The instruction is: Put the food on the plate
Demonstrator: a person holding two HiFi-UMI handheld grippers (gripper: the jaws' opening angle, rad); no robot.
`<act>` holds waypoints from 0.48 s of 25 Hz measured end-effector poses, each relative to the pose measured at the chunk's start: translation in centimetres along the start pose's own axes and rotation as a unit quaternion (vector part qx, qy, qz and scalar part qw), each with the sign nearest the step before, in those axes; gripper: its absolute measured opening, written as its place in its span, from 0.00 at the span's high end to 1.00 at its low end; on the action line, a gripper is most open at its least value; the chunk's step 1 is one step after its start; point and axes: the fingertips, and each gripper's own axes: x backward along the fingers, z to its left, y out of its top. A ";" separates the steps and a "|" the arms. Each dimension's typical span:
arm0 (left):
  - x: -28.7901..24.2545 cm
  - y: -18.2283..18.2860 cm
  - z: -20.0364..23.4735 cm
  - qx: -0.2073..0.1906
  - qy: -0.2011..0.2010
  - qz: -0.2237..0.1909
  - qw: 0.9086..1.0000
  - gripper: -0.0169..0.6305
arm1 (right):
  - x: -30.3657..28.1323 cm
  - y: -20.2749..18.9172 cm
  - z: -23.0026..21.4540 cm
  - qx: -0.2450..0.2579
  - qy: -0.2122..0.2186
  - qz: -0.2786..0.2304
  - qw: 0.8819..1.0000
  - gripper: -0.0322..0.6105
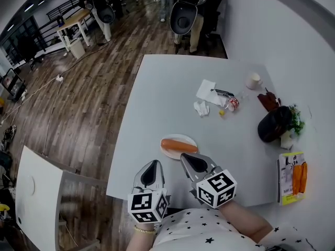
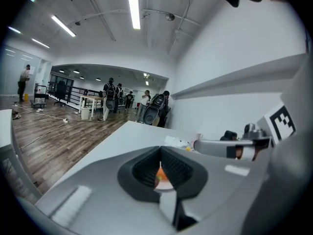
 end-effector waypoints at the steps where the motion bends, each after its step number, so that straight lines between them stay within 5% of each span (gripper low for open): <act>1: 0.0 0.0 0.0 0.000 0.000 0.000 1.000 0.96 | 0.0 0.1 0.0 0.002 0.000 0.000 1.000 0.95; 12: -0.2 0.3 0.0 -0.001 0.001 0.000 1.000 0.96 | 0.4 0.0 0.1 0.015 0.005 0.011 1.000 0.95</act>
